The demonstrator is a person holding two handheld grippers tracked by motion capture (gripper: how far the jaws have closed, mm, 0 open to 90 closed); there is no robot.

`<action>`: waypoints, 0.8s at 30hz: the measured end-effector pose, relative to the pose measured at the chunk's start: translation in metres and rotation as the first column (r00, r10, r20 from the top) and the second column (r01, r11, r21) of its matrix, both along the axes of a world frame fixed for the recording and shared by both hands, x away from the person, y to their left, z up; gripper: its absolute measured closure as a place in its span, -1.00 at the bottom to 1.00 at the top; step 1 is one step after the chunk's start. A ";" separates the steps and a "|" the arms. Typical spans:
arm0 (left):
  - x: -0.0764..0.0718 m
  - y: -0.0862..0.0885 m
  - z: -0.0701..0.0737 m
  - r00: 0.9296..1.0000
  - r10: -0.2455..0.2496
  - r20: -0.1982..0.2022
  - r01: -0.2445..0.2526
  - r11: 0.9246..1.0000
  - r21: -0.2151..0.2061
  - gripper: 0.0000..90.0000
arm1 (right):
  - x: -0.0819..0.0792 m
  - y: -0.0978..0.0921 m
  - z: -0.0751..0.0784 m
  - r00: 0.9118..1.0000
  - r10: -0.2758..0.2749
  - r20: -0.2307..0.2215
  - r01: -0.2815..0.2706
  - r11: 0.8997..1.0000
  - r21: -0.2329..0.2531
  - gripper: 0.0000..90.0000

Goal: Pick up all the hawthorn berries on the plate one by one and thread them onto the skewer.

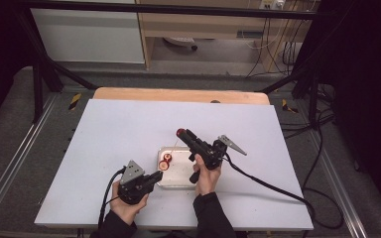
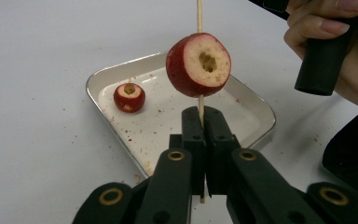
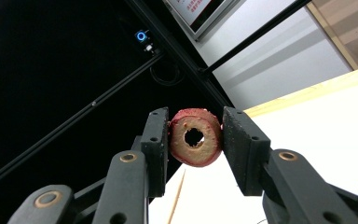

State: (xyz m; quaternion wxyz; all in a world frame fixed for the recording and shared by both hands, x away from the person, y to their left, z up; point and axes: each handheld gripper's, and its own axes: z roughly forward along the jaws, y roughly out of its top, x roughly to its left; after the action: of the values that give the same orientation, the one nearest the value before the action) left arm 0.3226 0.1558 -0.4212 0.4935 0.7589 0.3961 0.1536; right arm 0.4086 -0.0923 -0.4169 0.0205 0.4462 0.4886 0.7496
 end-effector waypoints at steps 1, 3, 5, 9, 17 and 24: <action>0.000 -0.001 0.000 1.000 -0.001 0.000 0.001 1.000 0.001 0.96 | 0.000 0.000 0.000 1.000 0.000 0.000 0.000 1.000 -0.001 0.39; 0.000 -0.001 0.000 1.000 -0.002 -0.002 0.002 1.000 0.000 0.96 | 0.000 0.000 -0.001 1.000 0.004 0.001 -0.004 1.000 -0.003 0.39; 0.000 -0.002 0.000 1.000 -0.002 -0.002 0.002 1.000 -0.001 0.96 | 0.000 0.000 -0.001 1.000 0.006 0.001 -0.006 1.000 -0.005 0.39; 0.000 -0.002 0.000 1.000 0.000 -0.002 0.000 1.000 -0.003 0.96 | -0.001 0.001 -0.001 1.000 0.010 0.000 -0.010 1.000 -0.003 0.39; 0.002 -0.004 0.001 1.000 0.015 -0.006 -0.015 1.000 -0.018 0.96 | -0.003 0.002 -0.004 1.000 0.022 -0.006 -0.022 1.000 -0.002 0.39; 0.004 -0.009 0.004 1.000 0.028 -0.005 -0.029 0.999 -0.038 0.96 | -0.005 0.004 -0.007 0.999 0.040 -0.014 -0.040 0.999 -0.005 0.39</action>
State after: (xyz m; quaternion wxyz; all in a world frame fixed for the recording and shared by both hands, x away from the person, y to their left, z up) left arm 0.3265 0.1464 -0.4171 0.5048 0.7440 0.4108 0.1515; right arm 0.4034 -0.0880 -0.4235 0.0031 0.4416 0.4995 0.7454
